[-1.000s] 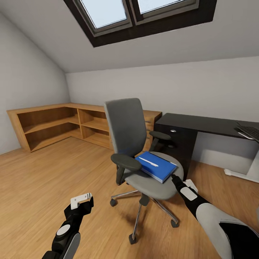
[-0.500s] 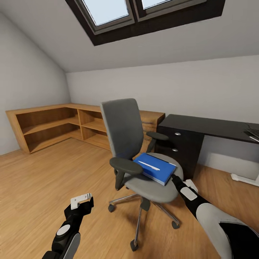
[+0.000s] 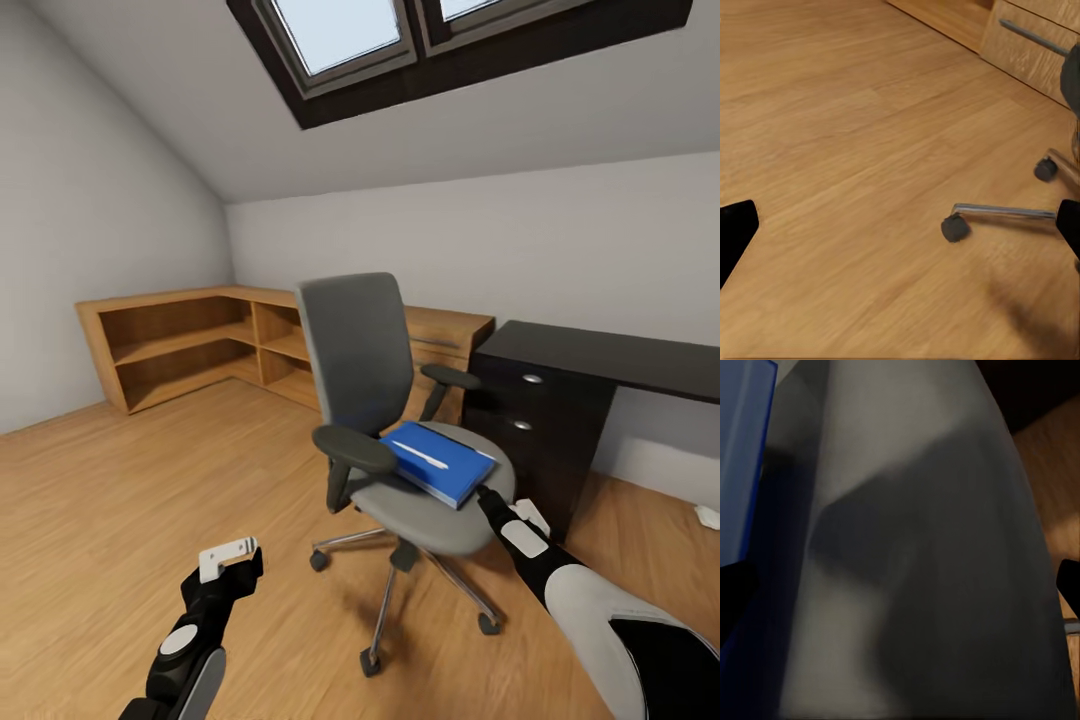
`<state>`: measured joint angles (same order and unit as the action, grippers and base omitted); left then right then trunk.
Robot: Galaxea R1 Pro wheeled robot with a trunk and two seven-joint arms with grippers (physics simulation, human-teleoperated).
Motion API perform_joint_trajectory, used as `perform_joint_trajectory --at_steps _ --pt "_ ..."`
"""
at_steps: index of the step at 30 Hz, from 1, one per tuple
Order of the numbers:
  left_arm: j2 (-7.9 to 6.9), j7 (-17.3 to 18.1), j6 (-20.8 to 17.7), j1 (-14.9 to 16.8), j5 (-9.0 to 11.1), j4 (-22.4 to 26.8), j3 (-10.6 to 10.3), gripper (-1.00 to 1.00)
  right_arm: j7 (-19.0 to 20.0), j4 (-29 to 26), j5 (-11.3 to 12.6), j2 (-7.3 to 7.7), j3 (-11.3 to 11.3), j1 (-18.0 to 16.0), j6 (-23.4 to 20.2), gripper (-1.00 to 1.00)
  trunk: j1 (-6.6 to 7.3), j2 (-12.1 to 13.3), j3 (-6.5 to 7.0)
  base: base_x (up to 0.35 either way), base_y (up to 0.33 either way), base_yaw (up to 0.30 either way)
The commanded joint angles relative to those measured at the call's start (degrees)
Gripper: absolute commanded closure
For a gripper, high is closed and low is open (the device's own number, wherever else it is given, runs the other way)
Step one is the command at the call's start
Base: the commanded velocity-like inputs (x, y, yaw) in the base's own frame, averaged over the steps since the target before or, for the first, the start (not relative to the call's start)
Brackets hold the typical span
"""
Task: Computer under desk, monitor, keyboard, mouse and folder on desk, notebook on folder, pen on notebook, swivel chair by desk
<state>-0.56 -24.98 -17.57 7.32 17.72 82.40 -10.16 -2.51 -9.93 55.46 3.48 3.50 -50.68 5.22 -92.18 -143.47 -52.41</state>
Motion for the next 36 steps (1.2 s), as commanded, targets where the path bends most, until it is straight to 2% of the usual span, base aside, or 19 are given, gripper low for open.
perform_joint_trajectory --at_steps 1,10,21,28,36 --pt "-0.06 -0.51 -0.16 0.07 0.46 0.04 -0.52 -1.0 0.13 -0.11 0.4 -0.06 0.03 -0.03 -0.04 -1.0 0.01 -0.03 -0.05 0.0 0.0 0.222" --pt "-0.06 -0.53 -0.18 0.07 0.48 -0.05 -1.41 -1.0 0.13 -0.12 0.36 -0.06 0.1 -0.03 -0.03 -1.0 0.01 -0.03 -0.05 0.0 0.0 0.206" --pt "-0.11 -0.59 -0.1 0.07 0.39 -0.66 -2.21 -1.0 0.22 -0.13 0.35 -0.06 0.11 -0.03 0.05 -1.0 0.01 -0.03 -0.05 0.0 0.0 0.016" --pt "-0.06 -0.59 -0.1 0.07 0.39 -0.66 -2.23 -1.0 0.23 -0.11 0.35 -0.06 0.11 -0.03 0.07 -1.0 0.19 0.07 1.5 0.0 0.0 0.0" --pt "-0.14 -0.6 -0.1 0.07 0.39 -0.66 -2.23 -1.0 0.29 -0.1 0.28 -0.06 0.09 -0.03 0.13 -1.0 0.19 0.07 1.5 0.0 0.0 0.0"
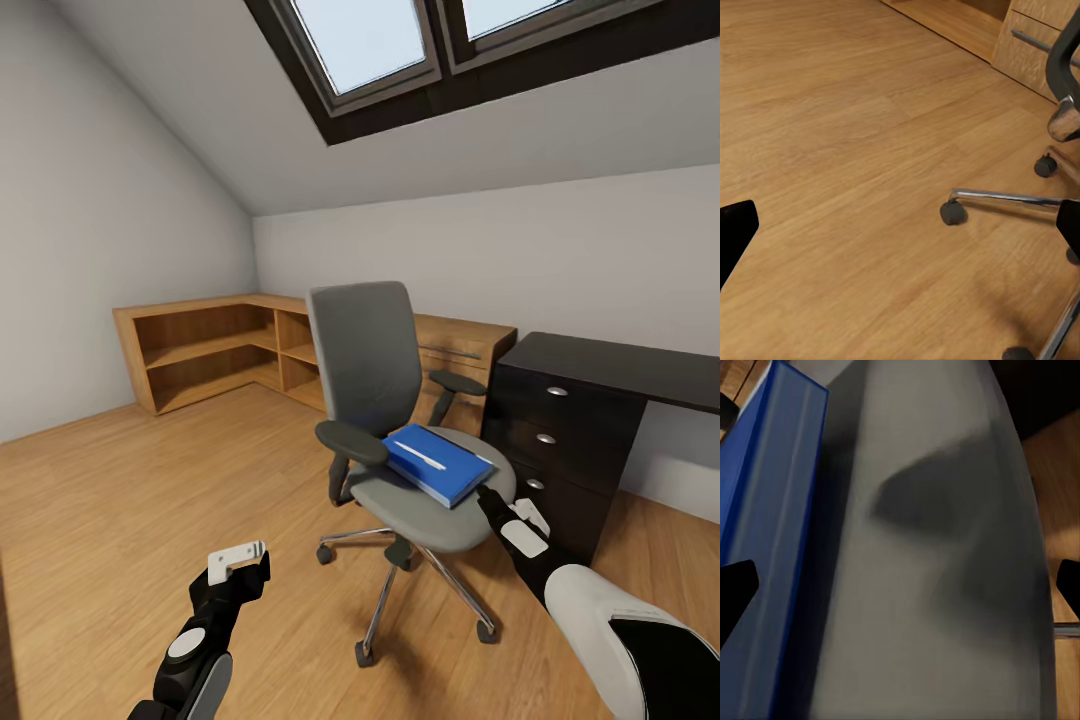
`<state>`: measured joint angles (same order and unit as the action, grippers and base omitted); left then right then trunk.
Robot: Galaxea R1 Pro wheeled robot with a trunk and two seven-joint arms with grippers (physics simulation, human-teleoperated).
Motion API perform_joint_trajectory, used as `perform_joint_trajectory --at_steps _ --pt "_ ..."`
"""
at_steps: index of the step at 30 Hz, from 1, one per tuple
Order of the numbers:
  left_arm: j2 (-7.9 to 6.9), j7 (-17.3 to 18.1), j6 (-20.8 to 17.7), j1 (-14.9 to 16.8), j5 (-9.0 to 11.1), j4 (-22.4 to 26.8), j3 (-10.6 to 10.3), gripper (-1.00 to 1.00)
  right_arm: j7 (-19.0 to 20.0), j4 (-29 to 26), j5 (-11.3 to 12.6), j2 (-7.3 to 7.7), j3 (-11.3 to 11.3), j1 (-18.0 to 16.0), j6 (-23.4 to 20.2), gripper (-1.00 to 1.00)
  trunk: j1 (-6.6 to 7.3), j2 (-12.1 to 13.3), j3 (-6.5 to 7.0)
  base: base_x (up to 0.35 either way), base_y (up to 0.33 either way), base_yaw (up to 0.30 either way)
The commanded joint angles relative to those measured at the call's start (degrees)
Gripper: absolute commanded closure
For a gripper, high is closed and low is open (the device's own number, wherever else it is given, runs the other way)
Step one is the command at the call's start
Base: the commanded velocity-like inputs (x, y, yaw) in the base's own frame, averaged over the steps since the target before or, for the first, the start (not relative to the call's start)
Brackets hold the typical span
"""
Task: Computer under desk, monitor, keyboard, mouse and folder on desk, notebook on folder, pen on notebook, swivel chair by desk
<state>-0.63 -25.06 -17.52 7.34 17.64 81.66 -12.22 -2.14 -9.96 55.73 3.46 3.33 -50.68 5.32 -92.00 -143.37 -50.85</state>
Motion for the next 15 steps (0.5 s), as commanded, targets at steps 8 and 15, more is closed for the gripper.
perform_joint_trajectory --at_steps 8,15 --pt "-0.07 -0.52 -0.15 0.05 0.47 0.08 -0.17 -1.0 -0.05 0.07 -0.01 -0.16 0.2 -0.03 0.04 -1.0 0.01 -0.03 -0.06 -0.225 0.0 0.0" --pt "-0.07 -0.52 -0.15 0.05 0.47 0.08 -0.17 -1.0 -0.05 0.28 0.02 -0.33 0.14 -0.03 0.04 -1.0 0.01 -0.03 -0.06 -0.231 0.0 0.0"
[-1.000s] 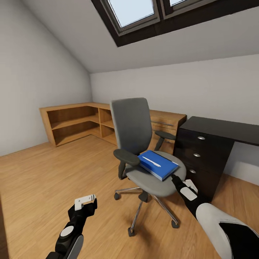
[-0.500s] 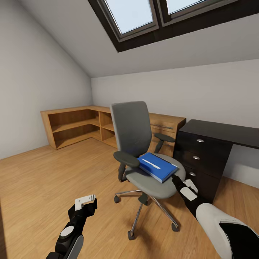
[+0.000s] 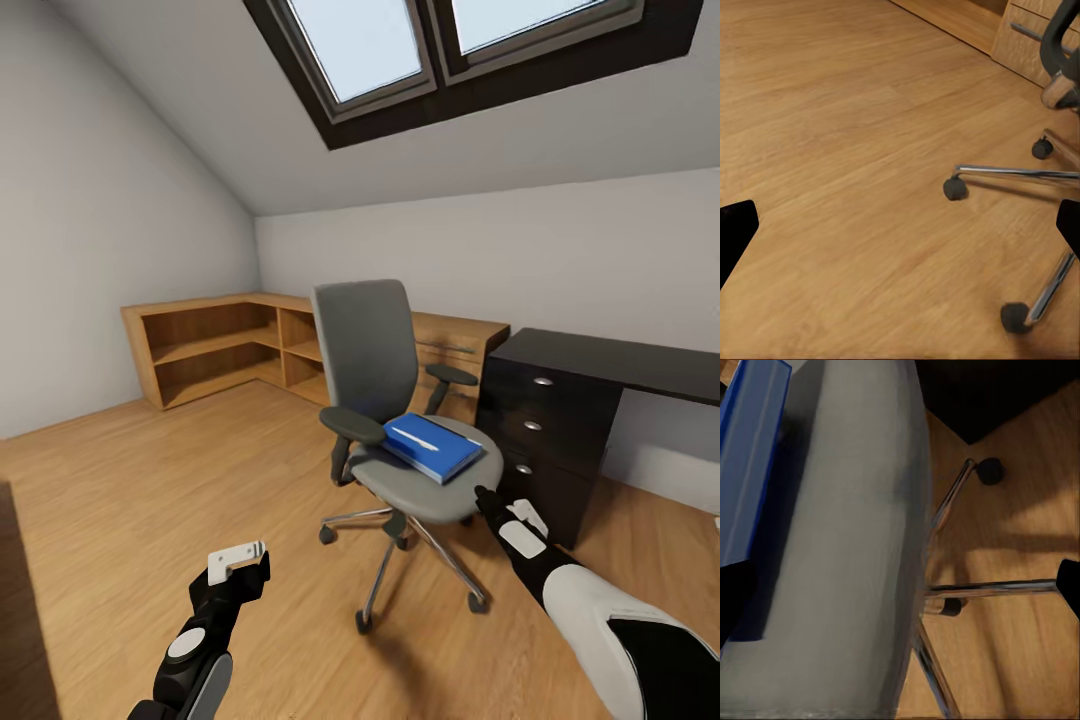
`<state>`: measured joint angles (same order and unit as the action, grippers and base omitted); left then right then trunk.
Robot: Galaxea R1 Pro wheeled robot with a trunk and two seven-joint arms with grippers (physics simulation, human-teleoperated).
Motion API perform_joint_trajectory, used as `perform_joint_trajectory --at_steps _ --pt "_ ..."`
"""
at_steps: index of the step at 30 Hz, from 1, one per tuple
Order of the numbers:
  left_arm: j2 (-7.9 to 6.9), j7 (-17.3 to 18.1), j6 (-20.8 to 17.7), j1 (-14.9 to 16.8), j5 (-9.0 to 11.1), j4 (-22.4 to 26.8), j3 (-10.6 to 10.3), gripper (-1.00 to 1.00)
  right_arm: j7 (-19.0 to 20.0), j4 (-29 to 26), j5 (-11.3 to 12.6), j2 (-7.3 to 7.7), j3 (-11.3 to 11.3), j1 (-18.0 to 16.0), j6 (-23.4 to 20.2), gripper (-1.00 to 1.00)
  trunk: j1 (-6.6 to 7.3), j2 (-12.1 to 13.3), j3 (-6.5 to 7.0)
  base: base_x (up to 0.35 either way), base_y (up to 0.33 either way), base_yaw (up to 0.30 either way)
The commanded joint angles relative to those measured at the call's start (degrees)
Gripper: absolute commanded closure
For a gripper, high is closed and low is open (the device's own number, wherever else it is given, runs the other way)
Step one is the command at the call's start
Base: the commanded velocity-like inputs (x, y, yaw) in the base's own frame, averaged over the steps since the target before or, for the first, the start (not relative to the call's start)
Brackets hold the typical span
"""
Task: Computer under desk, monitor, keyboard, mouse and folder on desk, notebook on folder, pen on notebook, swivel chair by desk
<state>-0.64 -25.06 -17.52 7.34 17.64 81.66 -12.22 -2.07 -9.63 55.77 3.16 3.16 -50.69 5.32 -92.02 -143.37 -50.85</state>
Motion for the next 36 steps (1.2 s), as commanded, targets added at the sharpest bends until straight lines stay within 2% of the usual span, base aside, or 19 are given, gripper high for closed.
perform_joint_trajectory --at_steps 1,9,20,22,28,36 --pt "-0.07 -0.52 -0.15 0.04 0.47 0.08 -0.17 -1.0 -0.13 0.01 -0.01 -0.58 0.32 -0.02 0.05 -1.0 0.03 -0.03 -0.06 -0.063 0.0 0.0" --pt "-0.07 -0.52 -0.15 0.04 0.47 0.08 -0.17 -1.0 0.85 0.11 0.06 -2.44 0.32 0.08 -0.32 -1.0 0.03 -0.03 -0.06 -0.01 0.0 0.0" --pt "-0.07 -0.52 -0.2 0.04 0.47 0.08 -0.17 -1.0 2.0 0.05 0.04 -3.22 0.3 0.24 -4.43 -1.0 0.03 -0.03 -0.06 0.0 0.0 0.0" --pt "0.27 -0.52 -0.17 0.04 0.34 0.23 -0.46 -1.0 2.65 0.05 -0.42 -3.87 0.19 0.26 -4.33 -1.0 0.03 -0.03 -0.06 0.0 0.0 0.0" --pt "0.74 -0.52 -0.16 0.04 0.32 0.25 -0.44 -1.0 2.64 0.12 -0.45 -4.07 0.18 0.26 -4.28 -1.0 0.03 -0.03 -0.06 0.0 0.0 0.0" --pt "0.47 -0.52 -0.15 0.04 0.38 0.25 -0.43 -1.0 2.42 -0.26 -0.4 -4.12 0.18 0.33 -4.26 -1.0 0.03 -0.03 -0.06 0.0 0.0 0.0"
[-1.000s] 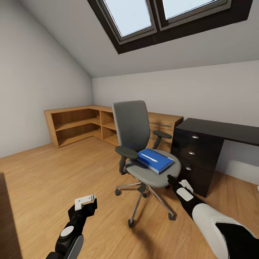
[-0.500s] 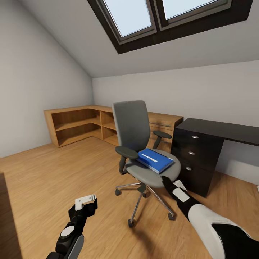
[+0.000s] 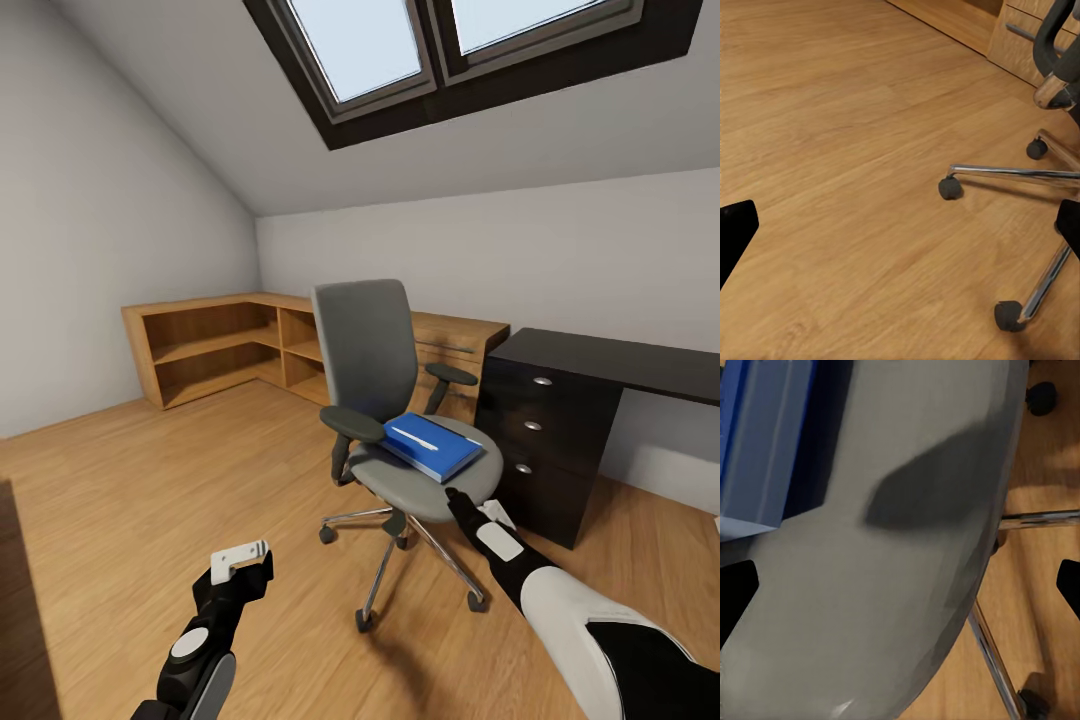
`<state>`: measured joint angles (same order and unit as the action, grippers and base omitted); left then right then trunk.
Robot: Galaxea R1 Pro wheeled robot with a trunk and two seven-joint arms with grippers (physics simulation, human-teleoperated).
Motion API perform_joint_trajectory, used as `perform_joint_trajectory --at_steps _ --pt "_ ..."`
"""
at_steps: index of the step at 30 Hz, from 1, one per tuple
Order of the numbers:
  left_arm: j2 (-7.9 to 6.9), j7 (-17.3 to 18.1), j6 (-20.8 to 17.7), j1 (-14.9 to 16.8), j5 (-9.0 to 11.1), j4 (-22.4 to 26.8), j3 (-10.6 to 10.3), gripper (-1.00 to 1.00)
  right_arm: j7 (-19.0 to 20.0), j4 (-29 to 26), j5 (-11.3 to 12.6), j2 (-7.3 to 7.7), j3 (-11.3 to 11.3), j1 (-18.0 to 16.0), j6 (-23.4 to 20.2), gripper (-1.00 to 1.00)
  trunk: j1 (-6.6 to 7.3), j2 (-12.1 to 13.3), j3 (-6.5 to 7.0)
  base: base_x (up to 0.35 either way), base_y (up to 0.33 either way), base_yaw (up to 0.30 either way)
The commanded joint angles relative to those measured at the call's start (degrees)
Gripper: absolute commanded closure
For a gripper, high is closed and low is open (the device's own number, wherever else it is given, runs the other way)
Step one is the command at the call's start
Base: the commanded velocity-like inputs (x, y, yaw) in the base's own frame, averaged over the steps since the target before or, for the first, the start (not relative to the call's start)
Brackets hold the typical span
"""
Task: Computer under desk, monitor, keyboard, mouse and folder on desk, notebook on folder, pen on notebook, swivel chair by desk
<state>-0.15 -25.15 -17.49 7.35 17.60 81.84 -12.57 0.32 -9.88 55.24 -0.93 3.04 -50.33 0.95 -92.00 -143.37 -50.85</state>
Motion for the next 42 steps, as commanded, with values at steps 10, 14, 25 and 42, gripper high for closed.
perform_joint_trajectory --at_steps 10,14,25,42 --pt "-0.03 -0.43 -0.18 0.04 0.42 0.08 -0.09 -1.0 0.03 -0.05 0.13 0.0 0.28 -0.03 0.04 -1.0 0.01 -0.03 -0.06 0.0 0.0 0.0" --pt "-0.03 -0.43 -0.18 0.04 0.43 0.11 -0.09 -1.0 0.0 0.03 0.13 0.05 0.3 -0.03 0.01 -1.0 0.01 -0.03 -0.06 0.0 0.0 0.0" --pt "-0.02 -0.43 -2.08 0.04 0.67 1.91 -0.09 -1.0 -0.03 0.06 0.13 0.06 0.3 -0.03 0.03 -1.0 0.01 -0.03 -0.06 0.0 0.0 0.0" --pt "-0.03 -0.43 -2.55 0.04 0.71 2.62 0.0 -1.0 -0.06 0.22 0.14 0.06 0.3 -0.03 0.1 -1.0 0.09 0.01 0.6 0.0 0.0 0.0"
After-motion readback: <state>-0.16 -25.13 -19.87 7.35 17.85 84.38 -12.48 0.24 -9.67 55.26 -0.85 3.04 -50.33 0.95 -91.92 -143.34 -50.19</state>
